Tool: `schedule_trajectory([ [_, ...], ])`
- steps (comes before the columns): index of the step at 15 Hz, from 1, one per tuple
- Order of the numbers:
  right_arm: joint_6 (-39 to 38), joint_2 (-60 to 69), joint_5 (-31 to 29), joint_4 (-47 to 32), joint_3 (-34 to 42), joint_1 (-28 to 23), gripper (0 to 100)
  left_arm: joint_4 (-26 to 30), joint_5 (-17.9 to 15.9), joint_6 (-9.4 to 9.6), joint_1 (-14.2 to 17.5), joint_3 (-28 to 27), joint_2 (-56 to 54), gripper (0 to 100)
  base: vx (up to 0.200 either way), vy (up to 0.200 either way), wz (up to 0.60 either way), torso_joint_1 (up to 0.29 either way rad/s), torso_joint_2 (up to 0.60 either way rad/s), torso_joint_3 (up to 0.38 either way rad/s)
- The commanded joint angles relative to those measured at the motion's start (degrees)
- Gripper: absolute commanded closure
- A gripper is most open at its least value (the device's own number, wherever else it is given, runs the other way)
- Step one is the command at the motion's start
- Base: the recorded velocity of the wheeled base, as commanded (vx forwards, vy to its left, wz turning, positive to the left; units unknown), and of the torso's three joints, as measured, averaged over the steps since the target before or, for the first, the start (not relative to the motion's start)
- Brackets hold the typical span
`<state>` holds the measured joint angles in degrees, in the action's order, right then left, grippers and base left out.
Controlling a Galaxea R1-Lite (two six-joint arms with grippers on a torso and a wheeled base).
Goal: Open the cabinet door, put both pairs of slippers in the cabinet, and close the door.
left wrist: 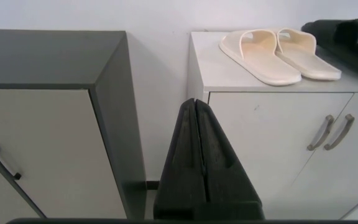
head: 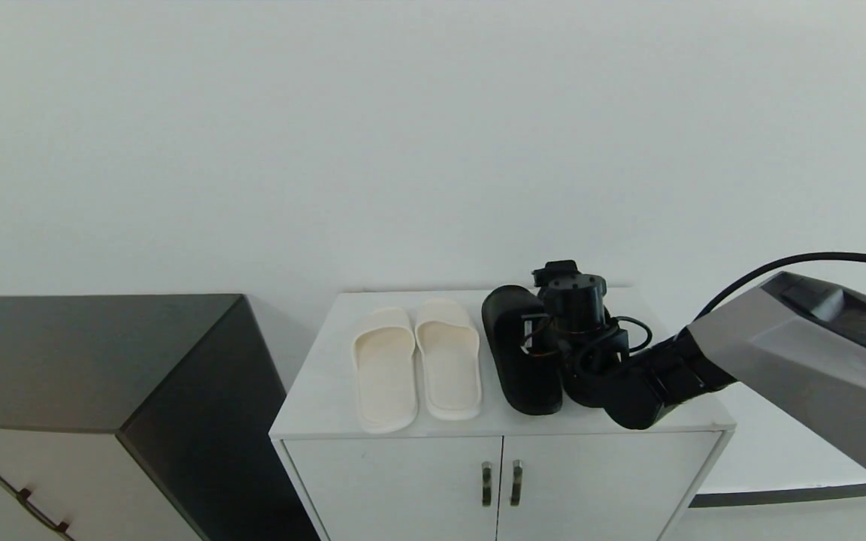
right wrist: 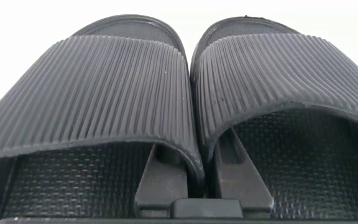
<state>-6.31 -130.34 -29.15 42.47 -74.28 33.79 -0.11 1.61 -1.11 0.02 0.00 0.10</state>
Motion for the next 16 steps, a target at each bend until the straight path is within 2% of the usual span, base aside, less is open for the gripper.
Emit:
schedule_trajectory([
  [1,0.6,6.5,0.06,0.07,4.14,0.22,100,-0.07,-0.03,-0.03,-0.02,0.0,-0.01,100,0.0,0.0,0.0,0.0,0.0,0.0],
  [3,0.87,13.71,1.11,1.39,13.11,1.1,100,-0.07,-0.03,-0.03,0.06,0.0,-0.01,100,0.0,0.0,0.0,0.0,0.0,0.0],
  [5,0.95,21.45,8.67,4.2,24.09,3.82,100,0.02,-0.03,-0.03,-0.02,0.0,-0.01,100,0.0,0.0,0.0,0.0,0.0,0.0],
  [7,1.3,30.06,18.25,5.16,36.04,8.75,100,-0.07,-0.03,-0.03,0.06,0.0,-0.01,100,0.0,0.0,0.0,0.0,0.0,0.0],
  [8,2.62,33.13,21.33,5.16,39.65,9.98,100,-0.07,-0.03,-0.03,-0.02,0.0,-0.01,100,0.0,0.0,0.0,0.0,0.0,0.0],
  [11,3.5,36.83,29.68,5.25,45.54,10.5,100,0.02,-0.03,-0.03,0.06,0.0,-0.01,100,0.0,0.0,0.0,0.0,0.0,0.0],
  [14,3.59,34.89,29.94,5.08,46.15,9.8,100,0.02,-0.03,-0.03,-0.02,0.0,-0.01,100,0.0,0.0,0.0,0.0,0.0,0.0],
  [16,3.77,35.24,29.15,4.81,46.68,9.27,100,0.02,-0.03,-0.03,-0.02,0.0,-0.01,100,-0.2,0.0,0.0,0.0,0.0,0.0],
])
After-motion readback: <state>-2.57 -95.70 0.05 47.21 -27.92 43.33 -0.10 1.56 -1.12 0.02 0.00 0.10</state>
